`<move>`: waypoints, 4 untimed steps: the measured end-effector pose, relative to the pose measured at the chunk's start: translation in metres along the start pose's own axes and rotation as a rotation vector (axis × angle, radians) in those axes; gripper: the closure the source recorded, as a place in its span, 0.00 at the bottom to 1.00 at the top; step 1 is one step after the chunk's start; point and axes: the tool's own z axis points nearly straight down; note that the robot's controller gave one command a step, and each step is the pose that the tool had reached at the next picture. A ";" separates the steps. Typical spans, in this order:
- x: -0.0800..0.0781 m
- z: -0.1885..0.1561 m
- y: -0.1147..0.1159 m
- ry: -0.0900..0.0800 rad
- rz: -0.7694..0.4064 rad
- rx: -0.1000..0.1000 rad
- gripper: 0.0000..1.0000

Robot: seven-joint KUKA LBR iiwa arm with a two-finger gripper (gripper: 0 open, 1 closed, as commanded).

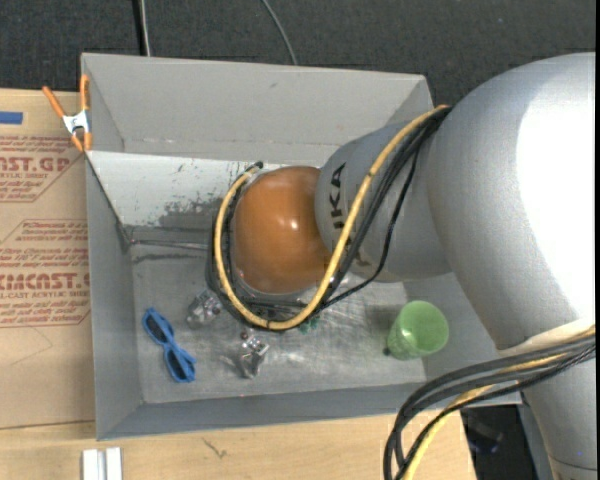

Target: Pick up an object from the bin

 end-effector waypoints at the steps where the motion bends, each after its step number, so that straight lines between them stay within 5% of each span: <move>1: -0.060 -0.029 0.068 0.003 -0.205 -0.005 0.00; 2: -0.069 0.000 0.051 0.002 -0.274 -0.002 0.00; 3: -0.069 0.001 0.052 0.000 -0.275 -0.003 1.00; 4: -0.089 -0.156 0.035 -0.002 -0.298 0.001 1.00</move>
Offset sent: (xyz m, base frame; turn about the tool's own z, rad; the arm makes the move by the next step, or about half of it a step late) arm -0.0010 0.0862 0.0290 -0.2019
